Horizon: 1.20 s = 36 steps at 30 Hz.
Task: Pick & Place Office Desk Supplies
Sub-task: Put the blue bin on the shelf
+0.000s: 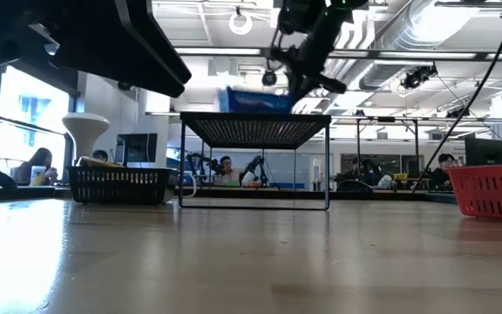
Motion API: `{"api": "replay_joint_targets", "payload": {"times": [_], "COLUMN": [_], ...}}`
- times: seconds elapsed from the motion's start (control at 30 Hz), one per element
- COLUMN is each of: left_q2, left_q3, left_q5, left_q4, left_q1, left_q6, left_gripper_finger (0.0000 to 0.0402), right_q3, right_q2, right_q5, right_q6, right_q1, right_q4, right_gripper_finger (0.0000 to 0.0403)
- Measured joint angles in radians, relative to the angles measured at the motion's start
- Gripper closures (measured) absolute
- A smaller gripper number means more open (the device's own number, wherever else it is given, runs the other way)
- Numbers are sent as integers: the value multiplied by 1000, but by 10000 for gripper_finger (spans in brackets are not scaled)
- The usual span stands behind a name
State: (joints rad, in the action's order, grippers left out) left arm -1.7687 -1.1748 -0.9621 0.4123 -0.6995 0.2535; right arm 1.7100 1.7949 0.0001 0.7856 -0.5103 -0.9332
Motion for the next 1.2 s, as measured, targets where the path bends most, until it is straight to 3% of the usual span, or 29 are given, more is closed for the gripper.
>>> {"api": "replay_joint_targets", "payload": {"times": [0.17,0.4,0.73,1.03,1.2], "left_q2": [0,0,0,0,0], "left_q3": [0,0,0,0,0], "left_q5": [-57,-59,-62,-63,-63], "left_q4": [0,-21,-26,-23,-23], "left_q1": [-11,-1,-20,-19,-19], "left_q6": [2,2,2,1,1], "left_gripper_finger": [247,247,248,248,248], "right_q3": [-2,-3,-3,-3,-3], "right_q2": [10,10,19,75,75], "right_q5": [143,104,151,72,102], "right_q6": [-18,-14,-23,-7,-26], "right_q1": [-22,0,-2,-18,-13], "right_q4": [-47,5,19,46,58], "right_gripper_finger": [400,399,399,399,399]}}
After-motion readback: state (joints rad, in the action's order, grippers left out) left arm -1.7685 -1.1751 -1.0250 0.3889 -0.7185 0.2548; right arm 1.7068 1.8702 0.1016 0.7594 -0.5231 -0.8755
